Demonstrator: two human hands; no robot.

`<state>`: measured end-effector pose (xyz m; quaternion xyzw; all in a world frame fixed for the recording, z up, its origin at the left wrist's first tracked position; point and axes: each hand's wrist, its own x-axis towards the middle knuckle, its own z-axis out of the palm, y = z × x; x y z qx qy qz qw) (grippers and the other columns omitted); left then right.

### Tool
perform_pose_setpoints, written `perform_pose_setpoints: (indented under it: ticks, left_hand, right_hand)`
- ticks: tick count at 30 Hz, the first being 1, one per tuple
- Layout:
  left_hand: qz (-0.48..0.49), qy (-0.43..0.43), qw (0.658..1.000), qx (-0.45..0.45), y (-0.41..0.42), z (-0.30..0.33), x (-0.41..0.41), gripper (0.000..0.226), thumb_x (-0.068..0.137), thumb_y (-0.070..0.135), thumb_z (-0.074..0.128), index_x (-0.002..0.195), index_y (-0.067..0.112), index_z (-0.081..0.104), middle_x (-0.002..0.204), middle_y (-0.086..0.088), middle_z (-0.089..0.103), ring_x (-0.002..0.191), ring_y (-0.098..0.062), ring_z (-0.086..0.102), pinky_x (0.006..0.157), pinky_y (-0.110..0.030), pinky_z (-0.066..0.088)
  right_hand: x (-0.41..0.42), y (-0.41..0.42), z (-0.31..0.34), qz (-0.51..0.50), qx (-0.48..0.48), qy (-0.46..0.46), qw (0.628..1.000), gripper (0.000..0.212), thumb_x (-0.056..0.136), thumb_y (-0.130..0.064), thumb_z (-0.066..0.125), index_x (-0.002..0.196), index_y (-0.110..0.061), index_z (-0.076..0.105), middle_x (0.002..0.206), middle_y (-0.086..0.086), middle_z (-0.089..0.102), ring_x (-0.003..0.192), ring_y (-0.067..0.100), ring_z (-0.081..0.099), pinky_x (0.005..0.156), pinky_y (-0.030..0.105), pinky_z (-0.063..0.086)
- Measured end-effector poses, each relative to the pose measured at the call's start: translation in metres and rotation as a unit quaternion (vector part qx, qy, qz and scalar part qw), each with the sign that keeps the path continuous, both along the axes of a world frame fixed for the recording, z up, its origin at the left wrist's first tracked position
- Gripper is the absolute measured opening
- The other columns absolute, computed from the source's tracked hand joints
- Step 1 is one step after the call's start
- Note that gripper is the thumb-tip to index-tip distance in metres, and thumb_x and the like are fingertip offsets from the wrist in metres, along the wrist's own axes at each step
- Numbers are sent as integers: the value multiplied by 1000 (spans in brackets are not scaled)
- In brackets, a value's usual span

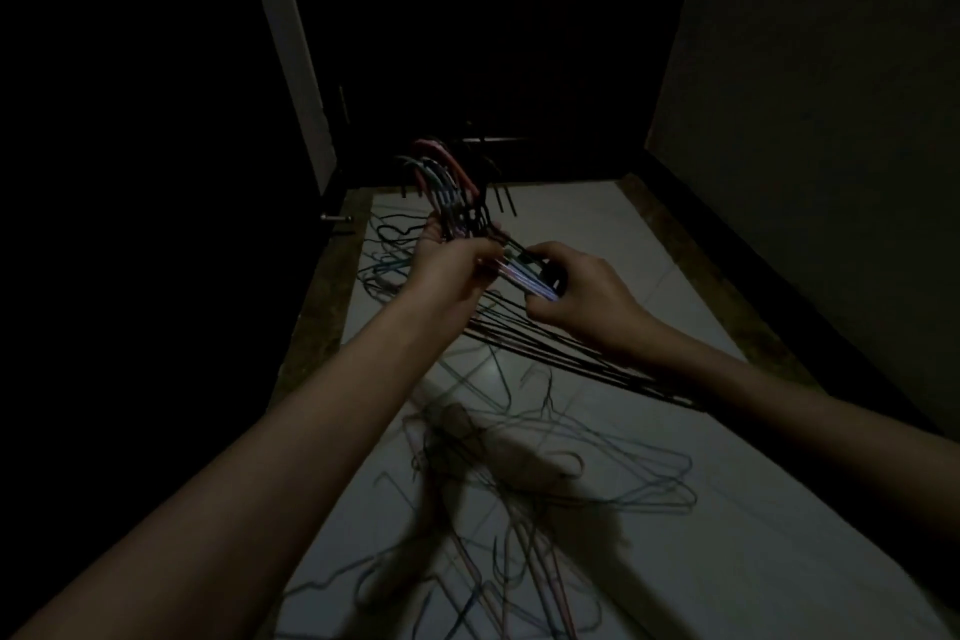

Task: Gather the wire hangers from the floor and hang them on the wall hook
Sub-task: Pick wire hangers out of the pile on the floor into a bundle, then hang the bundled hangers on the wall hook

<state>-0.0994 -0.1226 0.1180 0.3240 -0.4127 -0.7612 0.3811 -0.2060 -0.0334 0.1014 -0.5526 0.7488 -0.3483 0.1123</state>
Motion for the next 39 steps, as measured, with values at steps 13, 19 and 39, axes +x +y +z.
perform_pose_setpoints:
  ticks: [13, 19, 39]
  left_hand:
    - [49, -8, 997, -60, 23, 332, -5, 61, 84, -20, 45, 137, 10, 37, 115, -14, 58, 99, -23, 60, 77, -26, 54]
    - [83, 55, 991, -85, 36, 565, 0, 60, 83, -21, 45, 136, 7, 37, 103, -10, 60, 85, -16, 61, 72, -26, 52]
    - [238, 15, 931, -276, 175, 871, 147, 59, 84, -12, 54, 131, 20, 38, 120, -5, 64, 107, -17, 63, 85, -25, 53]
  right_hand:
    - [-15, 5, 336, 20, 11, 8, 1000, 49, 77, -19, 66, 125, -20, 54, 93, 0, 65, 75, 14, 62, 69, 36, 55]
    - [-17, 12, 579, 77, -18, -7, 997, 52, 78, -13, 67, 128, -15, 54, 112, 3, 65, 96, 14, 63, 86, 33, 52]
    - [96, 62, 904, 409, -108, -25, 906, 42, 76, -1, 68, 103, -31, 57, 91, -15, 66, 82, -8, 63, 77, 9, 48]
